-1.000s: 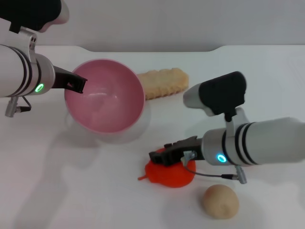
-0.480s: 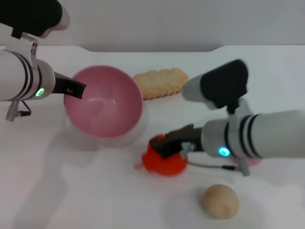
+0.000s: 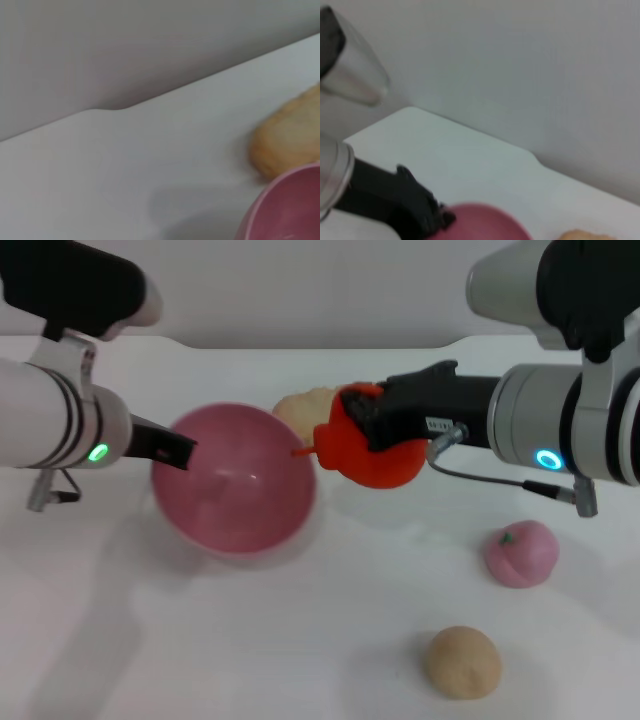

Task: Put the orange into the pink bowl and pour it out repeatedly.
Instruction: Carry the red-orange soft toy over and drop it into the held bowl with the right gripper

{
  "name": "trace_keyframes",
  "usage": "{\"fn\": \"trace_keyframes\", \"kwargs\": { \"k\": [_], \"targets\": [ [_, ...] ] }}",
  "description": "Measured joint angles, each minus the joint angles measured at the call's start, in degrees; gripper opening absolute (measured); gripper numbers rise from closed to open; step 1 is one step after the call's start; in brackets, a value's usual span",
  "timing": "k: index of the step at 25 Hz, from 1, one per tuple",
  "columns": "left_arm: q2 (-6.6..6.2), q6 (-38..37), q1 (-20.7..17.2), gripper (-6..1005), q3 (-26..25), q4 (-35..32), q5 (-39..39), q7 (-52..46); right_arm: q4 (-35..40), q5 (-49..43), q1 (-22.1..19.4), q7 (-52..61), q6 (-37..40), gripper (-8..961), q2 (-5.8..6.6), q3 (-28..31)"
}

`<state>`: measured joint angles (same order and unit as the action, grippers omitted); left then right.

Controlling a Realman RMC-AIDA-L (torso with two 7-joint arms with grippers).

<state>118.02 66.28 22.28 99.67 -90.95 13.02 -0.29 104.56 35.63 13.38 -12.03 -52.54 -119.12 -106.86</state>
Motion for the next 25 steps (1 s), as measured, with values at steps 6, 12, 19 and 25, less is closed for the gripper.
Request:
{"fn": "trace_keyframes", "kwargs": {
  "k": [6,12,19,25],
  "targets": [
    [0.05,-0.25,2.53,47,3.80,0.35,4.12,0.43,-1.52,0.28,1.40,-0.01,1.04,48,0.15,-0.29],
    [0.11,-0.33,5.55,47,5.83,0.42,6.58,0.50,-3.08,0.54,1.62,0.07,2.24,42,0.18,-0.42],
    [0.13,-0.36,6.82,47,5.83,0.38,7.23,0.55,-6.12,0.70,2.25,0.03,2.27,112,0.28,-1.15],
    [0.23,-0.21,8.23,47,5.72,2.81,8.38,0.57,-6.42,0.07,1.33,-3.21,5.34,284,0.21,-0.66]
  ]
}}
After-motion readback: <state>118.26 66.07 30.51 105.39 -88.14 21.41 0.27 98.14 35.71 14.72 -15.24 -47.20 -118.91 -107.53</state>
